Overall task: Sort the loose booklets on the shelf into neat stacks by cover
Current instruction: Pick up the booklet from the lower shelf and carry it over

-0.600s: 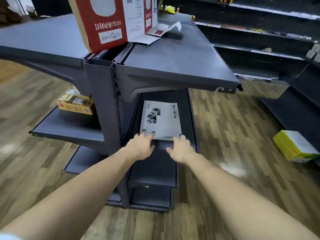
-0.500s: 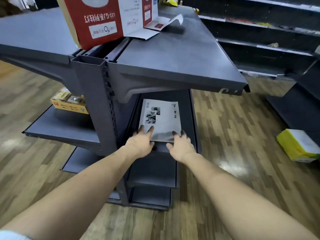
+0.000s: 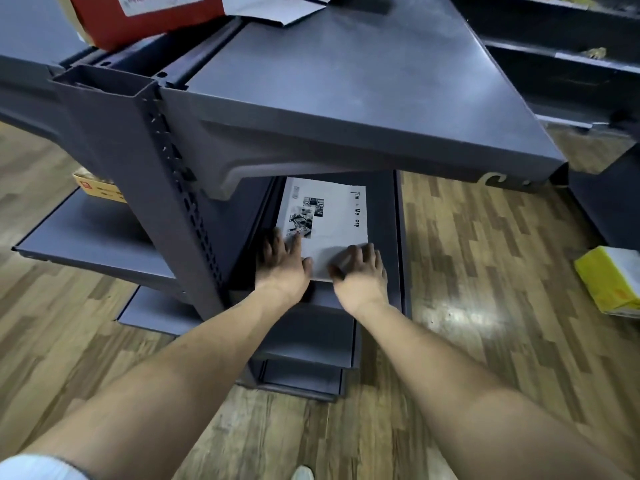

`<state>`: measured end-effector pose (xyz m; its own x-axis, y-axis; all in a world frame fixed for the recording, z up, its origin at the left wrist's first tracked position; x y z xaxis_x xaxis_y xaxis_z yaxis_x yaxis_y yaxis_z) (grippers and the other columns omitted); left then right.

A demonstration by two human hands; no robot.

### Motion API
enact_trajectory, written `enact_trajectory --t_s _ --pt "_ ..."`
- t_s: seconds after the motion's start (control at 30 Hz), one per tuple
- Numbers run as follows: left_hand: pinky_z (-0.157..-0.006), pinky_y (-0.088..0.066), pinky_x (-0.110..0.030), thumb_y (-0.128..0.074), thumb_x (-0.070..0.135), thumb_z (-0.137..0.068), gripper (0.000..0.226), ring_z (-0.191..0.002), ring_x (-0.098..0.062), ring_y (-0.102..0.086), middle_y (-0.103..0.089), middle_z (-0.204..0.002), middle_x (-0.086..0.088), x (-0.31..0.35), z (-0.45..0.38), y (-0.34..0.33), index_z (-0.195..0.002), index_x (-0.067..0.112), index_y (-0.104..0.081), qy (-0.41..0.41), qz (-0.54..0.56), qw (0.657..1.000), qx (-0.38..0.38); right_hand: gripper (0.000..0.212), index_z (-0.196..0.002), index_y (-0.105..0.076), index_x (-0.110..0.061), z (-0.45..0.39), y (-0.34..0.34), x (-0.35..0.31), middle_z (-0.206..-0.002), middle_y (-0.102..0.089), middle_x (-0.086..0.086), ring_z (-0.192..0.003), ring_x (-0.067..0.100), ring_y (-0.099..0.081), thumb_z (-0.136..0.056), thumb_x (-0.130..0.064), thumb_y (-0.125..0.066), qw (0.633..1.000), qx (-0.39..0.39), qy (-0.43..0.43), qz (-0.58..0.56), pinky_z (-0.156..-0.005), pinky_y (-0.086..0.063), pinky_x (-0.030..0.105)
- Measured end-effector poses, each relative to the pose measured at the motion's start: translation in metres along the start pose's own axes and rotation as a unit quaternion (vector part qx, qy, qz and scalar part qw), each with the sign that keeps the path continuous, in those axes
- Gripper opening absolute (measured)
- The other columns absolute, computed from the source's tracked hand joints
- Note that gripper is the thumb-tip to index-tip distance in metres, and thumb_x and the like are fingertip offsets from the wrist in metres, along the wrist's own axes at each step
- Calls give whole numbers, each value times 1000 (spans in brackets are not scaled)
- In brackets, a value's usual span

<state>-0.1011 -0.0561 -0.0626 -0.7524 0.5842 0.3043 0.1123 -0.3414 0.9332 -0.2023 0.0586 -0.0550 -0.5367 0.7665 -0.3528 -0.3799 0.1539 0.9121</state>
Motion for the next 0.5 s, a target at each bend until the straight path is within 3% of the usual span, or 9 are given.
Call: enact_trajectory --t_s 0.2,0.4,0.5 --pt "-121 -14 -47 -25 42 -104 60 -150 -34 4 9 -163 -15 -6 23 -3 -157 23 -4 -26 -17 1000 4 68 -155 -22 -14 26 -6 1 -165 -6 15 -153 30 -2 -99 -43 -47 999 31 1 -13 -123 -12 43" --pt "-119 -14 -47 -27 43 -102 60 -147 -36 -13 -6 -161 -19 -19 65 -7 -156 21 -14 -47 -61 996 41 63 -151 -31 -17 72 -16 4 -163 -17 10 -151 30 -9 -99 -48 -46 998 62 -3 -4 -123 -10 44" --pt "-117 -14 -49 -27 45 -101 60 -145 -34 -18 -14 -160 -16 -25 91 -8 -155 22 -14 -48 -81 994 49 72 -156 -18 -17 100 -20 5 -165 -11 5 -152 27 -4 -99 -50 -47 998 61 -17 -19 -123 -11 43"
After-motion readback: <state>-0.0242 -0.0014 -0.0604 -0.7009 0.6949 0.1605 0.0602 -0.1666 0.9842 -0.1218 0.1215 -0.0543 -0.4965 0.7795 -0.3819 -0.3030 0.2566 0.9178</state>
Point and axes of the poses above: each hand's wrist, its own z-axis away from the middle knuckle, its own y-axis out of the back of the hand, x = y × z, the point moved 4 cm from there along -z, towards the middle knuckle
